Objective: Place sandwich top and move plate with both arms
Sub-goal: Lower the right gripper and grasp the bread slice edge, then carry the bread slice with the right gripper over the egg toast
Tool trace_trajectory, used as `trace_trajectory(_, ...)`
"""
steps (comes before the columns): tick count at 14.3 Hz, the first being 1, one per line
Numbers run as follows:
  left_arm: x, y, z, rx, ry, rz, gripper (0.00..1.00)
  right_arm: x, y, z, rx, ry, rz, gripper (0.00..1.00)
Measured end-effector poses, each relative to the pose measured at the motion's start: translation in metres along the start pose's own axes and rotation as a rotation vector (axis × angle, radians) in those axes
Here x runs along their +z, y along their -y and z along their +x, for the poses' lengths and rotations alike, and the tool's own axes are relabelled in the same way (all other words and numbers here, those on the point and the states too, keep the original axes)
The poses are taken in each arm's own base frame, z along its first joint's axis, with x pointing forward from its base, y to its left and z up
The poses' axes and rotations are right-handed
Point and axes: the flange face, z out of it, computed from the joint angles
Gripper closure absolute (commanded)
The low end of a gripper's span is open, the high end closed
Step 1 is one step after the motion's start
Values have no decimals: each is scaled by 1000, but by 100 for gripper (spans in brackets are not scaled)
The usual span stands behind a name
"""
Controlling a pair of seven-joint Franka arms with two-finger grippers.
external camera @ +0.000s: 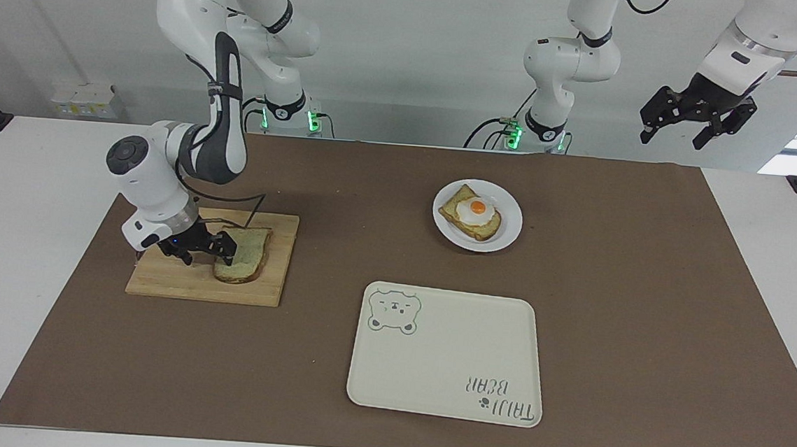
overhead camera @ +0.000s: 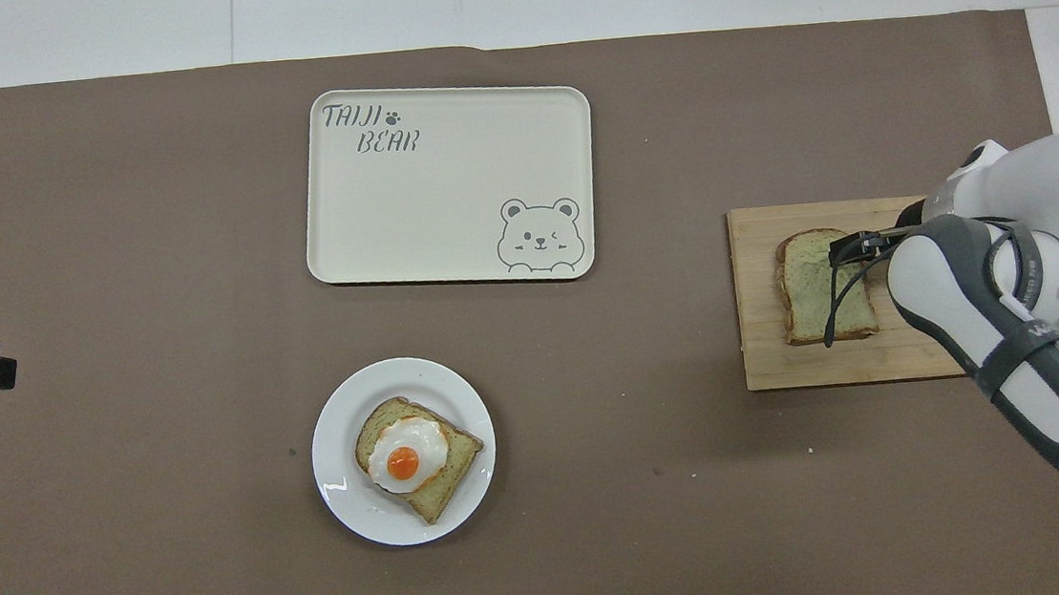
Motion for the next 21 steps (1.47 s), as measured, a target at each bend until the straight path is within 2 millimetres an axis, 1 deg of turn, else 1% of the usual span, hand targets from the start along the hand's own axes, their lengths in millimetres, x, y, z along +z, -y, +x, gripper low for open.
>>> trace_trajectory(1,0,0,0,0,0,0,0,0,0,0,9,-2,10,22)
trace_trajectory(2,0,0,0,0,0,0,0,0,0,0,14,-3,15,46)
trace_trajectory(3,0,0,0,0,0,0,0,0,1,0,15,-3,17,79)
trace_trajectory(4,0,0,0,0,0,0,0,0,1,0,16,-3,19,100)
trace_trajectory(8,0,0,0,0,0,0,0,-5,12,0,11,-9,36,100)
trace_trajectory(15,0,0,0,0,0,0,0,-8,9,0,16,-13,35,100)
trace_trajectory(17,0,0,0,0,0,0,0,-12,10,1,14,-2,39,100)
trace_trajectory(19,0,0,0,0,0,0,0,-28,13,6,5,24,52,100)
trace_trajectory(21,0,0,0,0,0,0,0,-55,21,11,-11,38,67,100)
